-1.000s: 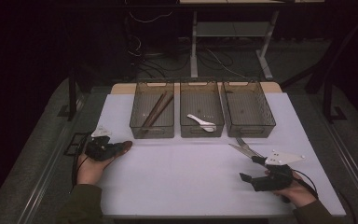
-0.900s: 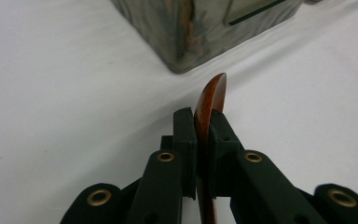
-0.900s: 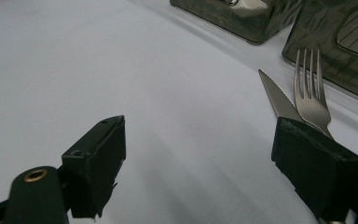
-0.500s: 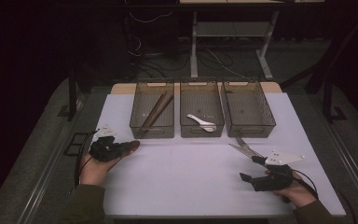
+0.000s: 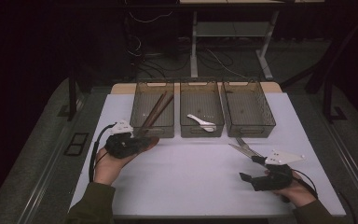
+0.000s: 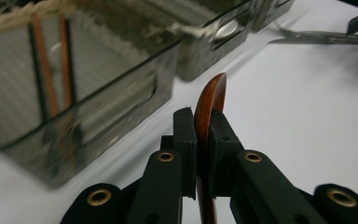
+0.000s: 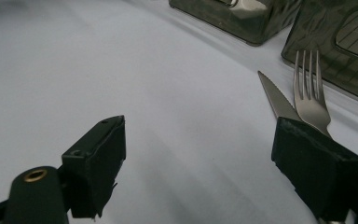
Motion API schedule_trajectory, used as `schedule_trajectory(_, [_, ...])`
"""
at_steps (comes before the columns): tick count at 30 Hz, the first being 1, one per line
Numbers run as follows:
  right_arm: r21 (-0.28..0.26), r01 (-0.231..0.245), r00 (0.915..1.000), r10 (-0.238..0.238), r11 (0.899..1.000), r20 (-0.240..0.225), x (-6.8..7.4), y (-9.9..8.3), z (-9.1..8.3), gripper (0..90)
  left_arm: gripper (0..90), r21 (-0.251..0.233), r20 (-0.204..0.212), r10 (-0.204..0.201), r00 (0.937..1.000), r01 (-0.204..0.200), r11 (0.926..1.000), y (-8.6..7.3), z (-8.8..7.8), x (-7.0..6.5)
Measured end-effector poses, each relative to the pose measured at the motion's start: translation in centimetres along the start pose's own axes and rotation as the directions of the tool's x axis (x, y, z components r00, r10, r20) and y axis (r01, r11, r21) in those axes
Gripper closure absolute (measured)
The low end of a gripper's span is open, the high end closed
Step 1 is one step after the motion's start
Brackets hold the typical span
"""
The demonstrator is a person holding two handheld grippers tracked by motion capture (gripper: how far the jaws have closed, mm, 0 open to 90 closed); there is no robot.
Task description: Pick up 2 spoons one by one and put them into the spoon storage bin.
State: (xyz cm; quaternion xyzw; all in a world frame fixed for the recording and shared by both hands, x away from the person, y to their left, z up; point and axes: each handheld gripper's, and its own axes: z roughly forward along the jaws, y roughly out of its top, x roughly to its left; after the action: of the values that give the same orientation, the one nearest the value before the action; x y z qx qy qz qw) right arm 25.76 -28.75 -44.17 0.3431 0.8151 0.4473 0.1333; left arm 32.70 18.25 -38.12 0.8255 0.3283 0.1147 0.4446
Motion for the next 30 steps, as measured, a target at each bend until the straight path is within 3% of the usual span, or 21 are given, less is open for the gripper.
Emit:
schedule_trajectory(7, [-0.006,0.000,1.0000,0.000,1.000,0.002,0.0,0.0,-0.1,17.4,83.3,-0.032,0.035,0.044,0.9984,-0.043,0.9986,3.1,1.9,-1.5])
schedule_trajectory(13, [-0.005,-0.004,1.0000,0.004,1.000,-0.004,0.0,0.0,-0.1,17.4,83.4,-0.049,0.040,0.091,0.9950,-0.089,0.9948,6.1,3.4,-2.3])
schedule_trajectory(25, [-0.008,-0.004,1.0000,0.004,1.000,-0.006,0.0,0.0,-0.1,17.3,83.3,-0.097,0.036,0.093,0.9950,-0.089,0.9914,10.6,8.5,-2.0])
schedule_trajectory(30, [-0.012,-0.008,0.9999,0.008,1.000,-0.008,-0.1,0.0,-0.2,17.4,83.4,-0.098,0.023,0.110,0.9936,-0.108,0.9894,12.5,10.6,-1.9])
